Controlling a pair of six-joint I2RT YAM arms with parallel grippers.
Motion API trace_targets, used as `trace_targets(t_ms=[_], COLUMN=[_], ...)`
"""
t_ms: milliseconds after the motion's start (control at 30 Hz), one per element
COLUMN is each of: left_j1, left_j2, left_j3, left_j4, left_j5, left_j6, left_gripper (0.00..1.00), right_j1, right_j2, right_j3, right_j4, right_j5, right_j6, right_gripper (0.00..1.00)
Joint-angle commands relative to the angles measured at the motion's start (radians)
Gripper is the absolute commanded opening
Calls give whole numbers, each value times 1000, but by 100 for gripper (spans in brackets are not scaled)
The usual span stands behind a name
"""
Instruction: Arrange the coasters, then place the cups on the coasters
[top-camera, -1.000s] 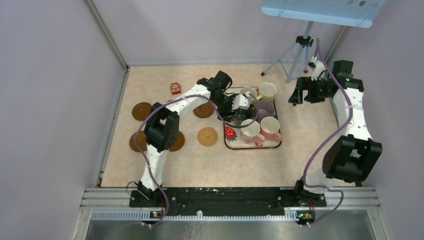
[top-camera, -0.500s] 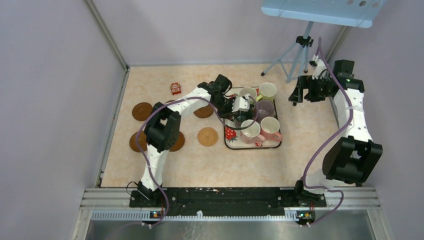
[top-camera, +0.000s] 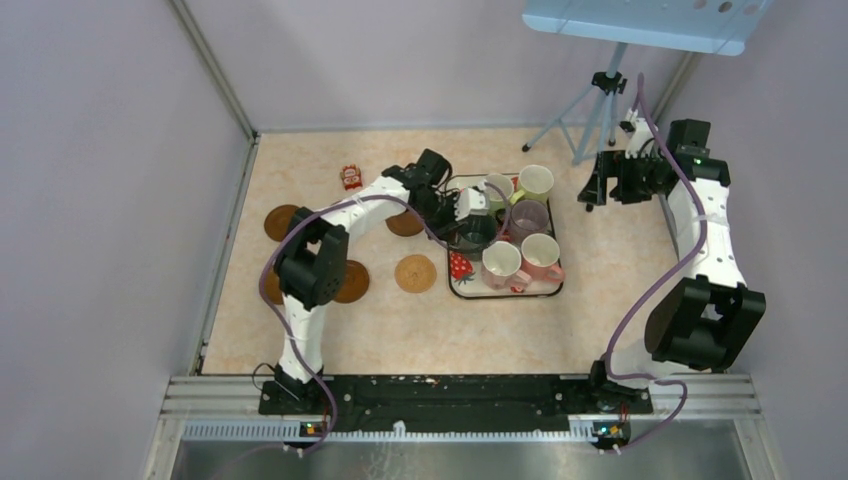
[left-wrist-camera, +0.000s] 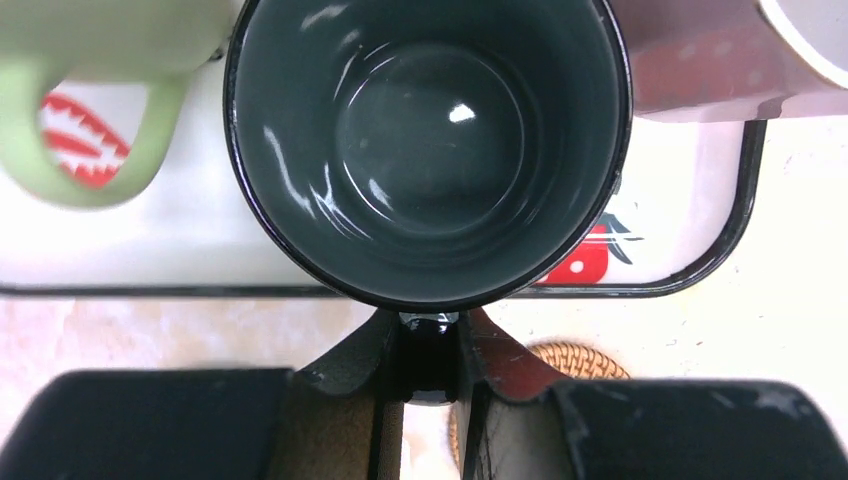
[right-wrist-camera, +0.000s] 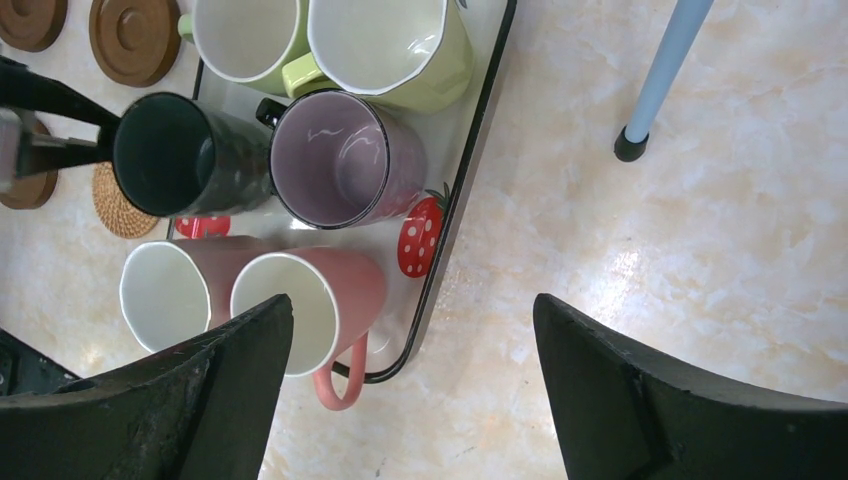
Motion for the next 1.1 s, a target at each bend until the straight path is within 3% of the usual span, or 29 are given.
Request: trace_targets(t_ms=[0,200,467,633,1067], left_j1=[62,149,284,309,333], left_j2=[-162,-320,-358,-397,-408], left_j3=[-18,-145,-206,-327,-451], left_j4=[98,230,295,435,559], left_j5=[84,9,-114,-172,-178], left_j6=[-147,-248,-324,-360,-415], left_gripper=[0,0,0,0,0], right_j1=[-8,-8,-9,-9,-8], right_j2=[-43,-37,-43,-40,-44], right_j3=[3,6,-15,-2,0], right_j4=[19,35,57,51,35], right_j5=[1,4,-1,-2,-4], right_j6=[-1,17,44,40,27], right_gripper=[88,89,91,91,91])
